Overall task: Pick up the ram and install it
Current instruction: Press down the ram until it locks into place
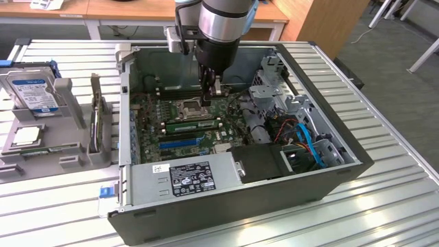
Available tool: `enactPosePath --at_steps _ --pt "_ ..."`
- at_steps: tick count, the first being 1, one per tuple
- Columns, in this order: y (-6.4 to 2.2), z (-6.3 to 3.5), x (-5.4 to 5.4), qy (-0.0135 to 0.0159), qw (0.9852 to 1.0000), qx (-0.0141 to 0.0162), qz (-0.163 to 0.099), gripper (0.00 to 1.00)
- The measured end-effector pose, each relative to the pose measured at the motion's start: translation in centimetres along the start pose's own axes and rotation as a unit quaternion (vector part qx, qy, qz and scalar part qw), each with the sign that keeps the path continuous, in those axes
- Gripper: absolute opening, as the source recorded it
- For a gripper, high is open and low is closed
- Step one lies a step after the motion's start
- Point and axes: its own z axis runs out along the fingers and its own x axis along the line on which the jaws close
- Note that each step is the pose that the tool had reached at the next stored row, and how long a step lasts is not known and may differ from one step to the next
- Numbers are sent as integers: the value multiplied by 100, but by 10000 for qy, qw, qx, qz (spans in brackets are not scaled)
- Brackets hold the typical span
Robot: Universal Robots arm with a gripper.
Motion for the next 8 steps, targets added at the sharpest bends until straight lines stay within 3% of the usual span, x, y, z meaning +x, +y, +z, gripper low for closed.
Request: enactPosePath --at_steps 5,8 --pt "-10 -1 0 -1 10000 0 0 10" --pt "-63 -3 0 -1 10000 -1 0 10"
